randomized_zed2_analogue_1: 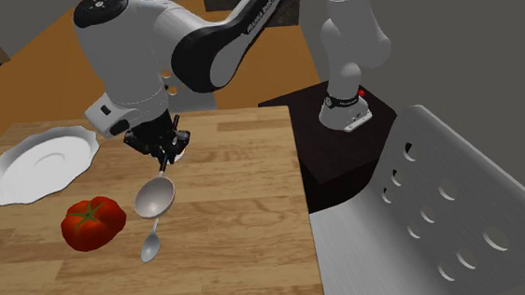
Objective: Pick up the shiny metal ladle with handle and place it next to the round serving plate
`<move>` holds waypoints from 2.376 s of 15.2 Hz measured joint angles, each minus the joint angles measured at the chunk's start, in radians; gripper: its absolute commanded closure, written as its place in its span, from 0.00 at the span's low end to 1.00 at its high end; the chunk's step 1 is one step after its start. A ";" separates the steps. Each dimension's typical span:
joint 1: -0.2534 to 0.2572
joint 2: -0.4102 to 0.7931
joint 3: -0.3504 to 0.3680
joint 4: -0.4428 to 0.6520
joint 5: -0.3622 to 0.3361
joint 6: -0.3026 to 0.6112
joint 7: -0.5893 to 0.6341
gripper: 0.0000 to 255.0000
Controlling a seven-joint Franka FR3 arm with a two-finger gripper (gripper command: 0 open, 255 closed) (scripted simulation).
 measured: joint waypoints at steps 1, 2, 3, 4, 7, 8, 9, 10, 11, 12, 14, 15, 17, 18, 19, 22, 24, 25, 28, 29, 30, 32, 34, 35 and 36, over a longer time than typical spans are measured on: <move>-0.013 0.015 -0.007 0.019 0.000 0.000 -0.020 1.00; -0.023 0.030 -0.012 0.042 -0.001 -0.006 -0.038 1.00; -0.030 0.062 -0.018 0.101 -0.002 -0.030 -0.060 1.00; -0.038 0.077 -0.023 0.124 -0.002 -0.036 -0.075 1.00; -0.046 0.102 -0.028 0.132 -0.005 -0.018 -0.086 1.00; -0.048 0.102 -0.028 0.122 -0.005 -0.007 -0.086 1.00; -0.048 0.106 -0.029 0.115 -0.006 0.004 -0.084 1.00; -0.049 0.104 -0.029 0.100 -0.007 0.017 -0.081 1.00; -0.050 0.109 -0.030 0.093 -0.008 0.029 -0.080 1.00; -0.050 0.113 -0.030 0.085 -0.010 0.039 -0.078 1.00; -0.050 0.119 -0.031 0.068 -0.012 0.063 -0.073 1.00; -0.052 0.119 -0.032 0.053 -0.014 0.077 -0.071 1.00; -0.051 0.131 -0.034 0.046 -0.017 0.096 -0.067 1.00; -0.052 0.131 -0.034 0.032 -0.018 0.109 -0.065 1.00; -0.052 0.135 -0.035 0.025 -0.019 0.121 -0.062 1.00; -0.051 0.150 -0.037 0.010 -0.024 0.149 -0.055 1.00; -0.053 0.153 -0.038 -0.005 -0.027 0.169 -0.052 1.00; -0.052 0.155 -0.038 -0.006 -0.027 0.172 -0.052 1.00; -0.051 0.158 -0.038 -0.003 -0.027 0.172 -0.051 1.00; -0.051 0.159 -0.038 -0.003 -0.027 0.172 -0.051 1.00; -0.051 0.159 -0.038 -0.003 -0.027 0.172 -0.051 1.00; -0.051 0.159 -0.038 -0.003 -0.027 0.173 -0.051 0.00; -0.051 0.160 -0.038 -0.003 -0.028 0.172 -0.051 0.00; -0.051 0.160 -0.039 -0.003 -0.028 0.172 -0.051 0.00; -0.052 0.160 -0.039 -0.003 -0.028 0.172 -0.051 0.00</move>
